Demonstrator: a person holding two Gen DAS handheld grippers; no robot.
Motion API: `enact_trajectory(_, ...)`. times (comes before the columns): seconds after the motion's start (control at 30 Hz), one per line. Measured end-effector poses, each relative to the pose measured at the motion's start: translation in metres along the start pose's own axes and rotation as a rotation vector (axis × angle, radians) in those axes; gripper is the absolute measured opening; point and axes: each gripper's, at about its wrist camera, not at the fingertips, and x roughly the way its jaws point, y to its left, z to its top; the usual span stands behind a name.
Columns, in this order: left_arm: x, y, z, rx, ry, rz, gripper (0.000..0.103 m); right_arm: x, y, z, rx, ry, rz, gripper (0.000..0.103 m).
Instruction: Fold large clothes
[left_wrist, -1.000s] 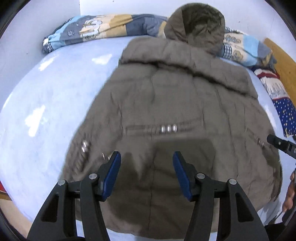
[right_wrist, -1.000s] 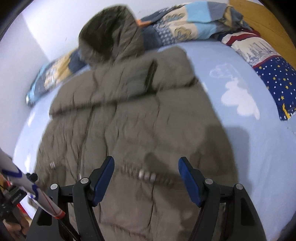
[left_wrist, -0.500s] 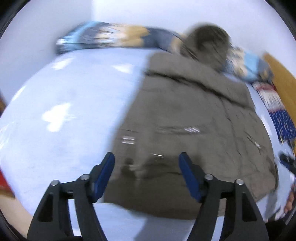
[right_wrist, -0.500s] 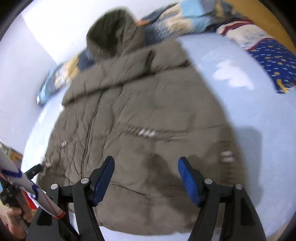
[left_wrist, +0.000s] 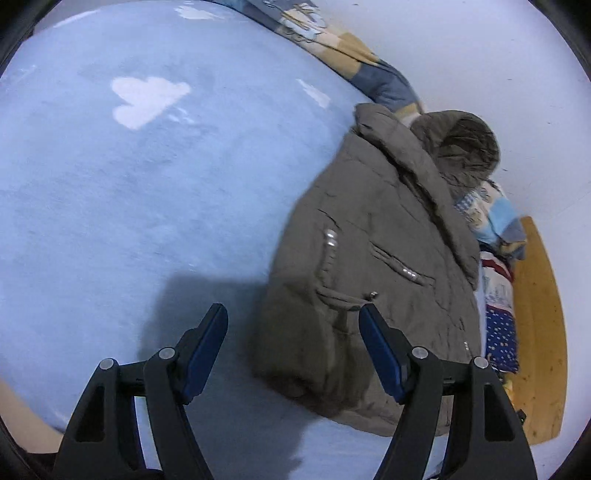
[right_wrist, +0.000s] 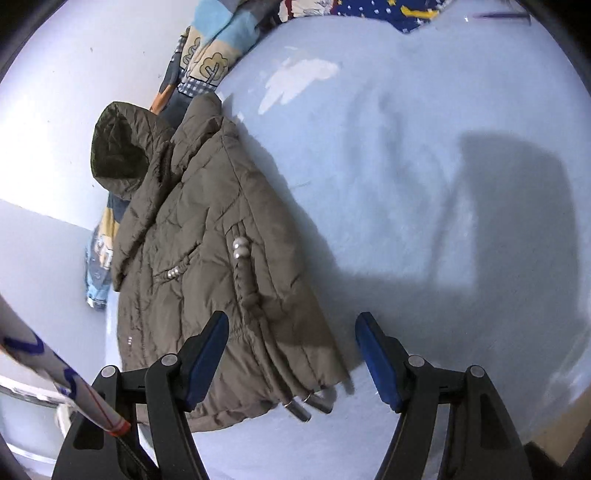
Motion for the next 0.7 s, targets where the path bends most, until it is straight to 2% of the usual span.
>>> enact_trajectory(0.1, 0.014, 0.0, -0.007, -0.016, 0.039, -0.049, 0.072, 0.005, 0.001, -0.004, 0.001, 0.007, 0.032, 0.076)
enact_trajectory(0.2, 0.023, -0.006, -0.012, 0.026, 0.037, -0.023, 0.072, 0.011, 0.001, -0.012, 0.009, 0.019, 0.057, 0.076)
enact_trajectory(0.23, 0.024, -0.009, -0.013, 0.044, 0.03, -0.022, 0.069, 0.013, 0.002, -0.014, 0.005, 0.021, 0.066, 0.077)
enact_trajectory(0.27, 0.023, -0.013, -0.013, 0.063, 0.017, -0.027, 0.054, 0.014, 0.005, -0.015, -0.004, 0.02, 0.068, 0.075)
enact_trajectory(0.3, 0.025, -0.015, -0.013, 0.075, 0.015, -0.028, 0.044, 0.015, 0.007, -0.016, -0.018, 0.014, 0.068, 0.062)
enact_trajectory(0.33, 0.027, -0.016, -0.013, 0.086, 0.012, -0.021, 0.04, 0.015, 0.008, -0.017, -0.022, 0.006, 0.076, 0.053)
enact_trajectory(0.37, 0.029, -0.017, -0.013, 0.091, 0.007, -0.014, 0.035, 0.017, 0.008, -0.017, -0.022, 0.01, 0.101, 0.035)
enact_trajectory(0.4, 0.03, -0.019, -0.013, 0.101, 0.0, -0.008, 0.031, 0.018, 0.01, -0.017, -0.029, 0.011, 0.117, 0.022)
enact_trajectory(0.5, 0.026, -0.033, -0.018, 0.19, -0.037, 0.049, 0.022, 0.014, 0.026, -0.02, -0.128, -0.028, 0.065, 0.017)
enact_trajectory(0.63, 0.013, -0.055, -0.032, 0.313, -0.111, 0.132, 0.02, -0.001, 0.053, -0.031, -0.283, -0.135, -0.073, 0.014)
enact_trajectory(0.7, 0.007, -0.062, -0.039, 0.353, -0.138, 0.161, 0.018, -0.008, 0.062, -0.035, -0.329, -0.178, -0.109, 0.013)
